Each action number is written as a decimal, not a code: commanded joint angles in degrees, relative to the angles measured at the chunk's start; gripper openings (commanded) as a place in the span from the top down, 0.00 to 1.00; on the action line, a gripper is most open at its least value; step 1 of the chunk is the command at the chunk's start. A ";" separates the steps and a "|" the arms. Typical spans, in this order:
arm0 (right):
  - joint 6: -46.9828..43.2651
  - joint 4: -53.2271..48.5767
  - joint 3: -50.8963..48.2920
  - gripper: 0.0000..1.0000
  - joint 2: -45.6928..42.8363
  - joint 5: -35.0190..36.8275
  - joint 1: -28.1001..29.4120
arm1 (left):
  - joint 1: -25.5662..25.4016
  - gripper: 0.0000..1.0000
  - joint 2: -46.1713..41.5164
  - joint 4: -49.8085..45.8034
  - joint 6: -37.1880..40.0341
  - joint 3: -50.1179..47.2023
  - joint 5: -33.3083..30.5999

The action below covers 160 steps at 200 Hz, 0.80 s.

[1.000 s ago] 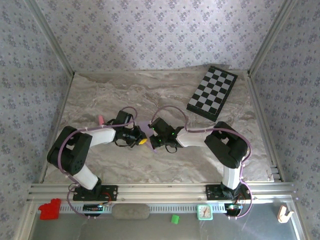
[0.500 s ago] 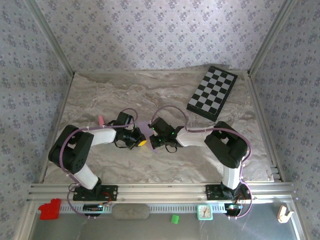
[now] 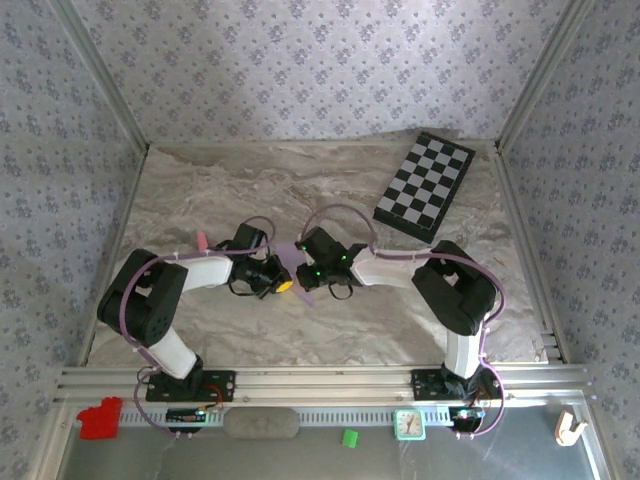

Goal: Fold a paper plane with a square sheet of paper (pick it up from the middle)
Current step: Third fold the triangle at the center of the table.

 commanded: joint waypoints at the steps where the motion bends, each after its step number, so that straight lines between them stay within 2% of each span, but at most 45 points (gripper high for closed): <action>1: 3.80 -6.92 3.20 0.73 -3.85 -1.49 -1.55 | 0.27 0.92 3.16 -6.10 0.98 -0.80 -4.95; 14: 5.82 -8.67 3.49 0.67 -4.98 -2.73 -2.50 | 0.27 0.92 3.41 -6.23 0.87 -0.81 -5.06; 38: 6.91 -10.17 2.86 0.66 -5.96 -6.27 -3.43 | 0.33 0.92 3.40 -6.60 0.71 -0.72 -5.31; 80: 5.10 -8.01 0.65 0.77 -5.01 -14.86 -1.83 | 0.27 0.92 3.12 -6.61 0.18 -0.98 -5.51; 160: 4.63 -5.51 -0.43 0.84 -0.88 -16.98 -0.46 | 0.27 0.92 2.85 -6.66 0.02 -0.81 -5.28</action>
